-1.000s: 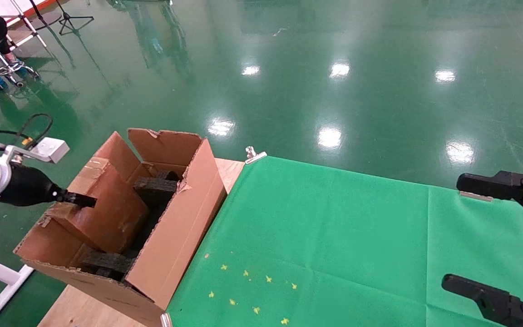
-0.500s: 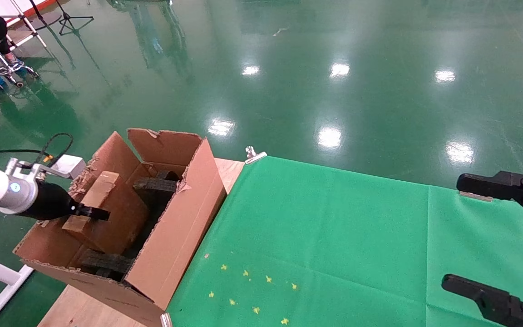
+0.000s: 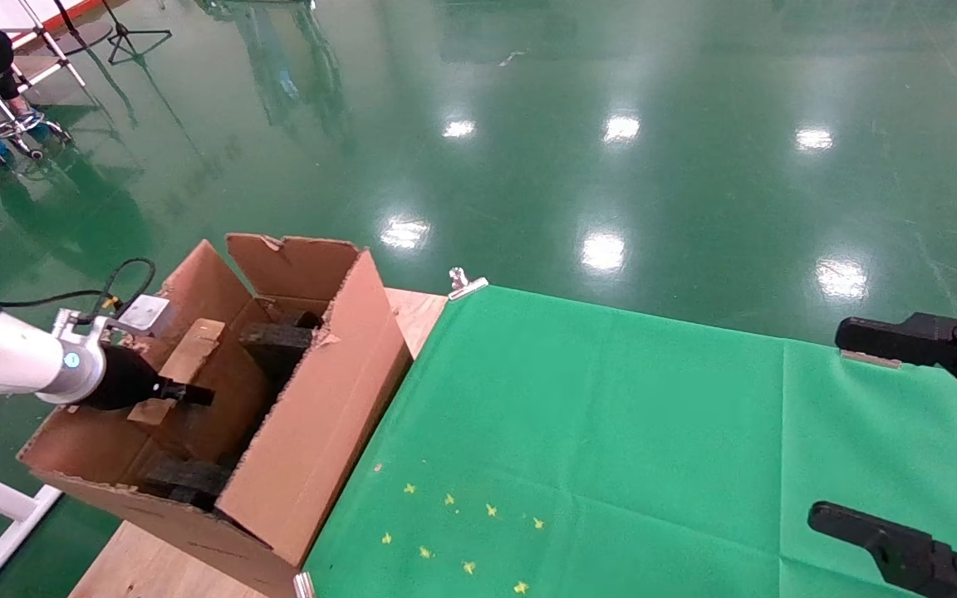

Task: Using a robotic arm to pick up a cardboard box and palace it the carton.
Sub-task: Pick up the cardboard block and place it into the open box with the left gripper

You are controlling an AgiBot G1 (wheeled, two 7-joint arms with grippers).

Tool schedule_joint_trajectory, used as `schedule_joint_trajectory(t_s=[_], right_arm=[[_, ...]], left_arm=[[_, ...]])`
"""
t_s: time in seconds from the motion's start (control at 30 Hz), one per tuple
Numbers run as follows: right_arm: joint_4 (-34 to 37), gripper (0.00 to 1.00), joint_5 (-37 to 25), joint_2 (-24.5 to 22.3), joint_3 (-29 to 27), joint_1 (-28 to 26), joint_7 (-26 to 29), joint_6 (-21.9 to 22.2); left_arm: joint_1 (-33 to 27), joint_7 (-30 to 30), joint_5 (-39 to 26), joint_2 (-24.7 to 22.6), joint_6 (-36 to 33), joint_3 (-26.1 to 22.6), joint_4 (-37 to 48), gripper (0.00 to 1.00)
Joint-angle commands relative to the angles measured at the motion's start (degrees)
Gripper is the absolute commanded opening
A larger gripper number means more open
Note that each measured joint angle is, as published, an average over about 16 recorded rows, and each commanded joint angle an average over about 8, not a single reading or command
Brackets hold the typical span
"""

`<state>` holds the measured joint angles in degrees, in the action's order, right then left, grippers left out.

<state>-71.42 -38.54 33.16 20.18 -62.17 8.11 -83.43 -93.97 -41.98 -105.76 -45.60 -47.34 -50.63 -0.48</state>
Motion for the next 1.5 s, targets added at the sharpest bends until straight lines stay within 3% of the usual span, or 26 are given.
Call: schedule_joint_trajectory(t_s=[0.03,0.57,0.63,0.9,1.5], right_arm=[[0.0,1.00,0.0,0.0,0.0,0.0,0.0,0.0],[0.0,1.00,0.0,0.0,0.0,0.0,0.0,0.0],[0.0,1.00,0.0,0.0,0.0,0.0,0.0,0.0],[0.0,1.00,0.0,0.0,0.0,0.0,0.0,0.0],[0.0,1.00,0.0,0.0,0.0,0.0,0.0,0.0]], left_arm=[[0.9,-0.3,0.2,-0.5,2.1,0.2,0.2,0.00],[3.9,-1.7,0.5,-2.1,2.9,0.4,1.3,0.00],[4.2,-2.0,0.4,-2.3,3.1,0.3,1.4,0.04],[4.7,-2.9,0.5,-2.8,3.5,0.3,1.6,1.00],[3.2,-2.6,0.6,-2.1,2.6,0.4,1.3,1.00]])
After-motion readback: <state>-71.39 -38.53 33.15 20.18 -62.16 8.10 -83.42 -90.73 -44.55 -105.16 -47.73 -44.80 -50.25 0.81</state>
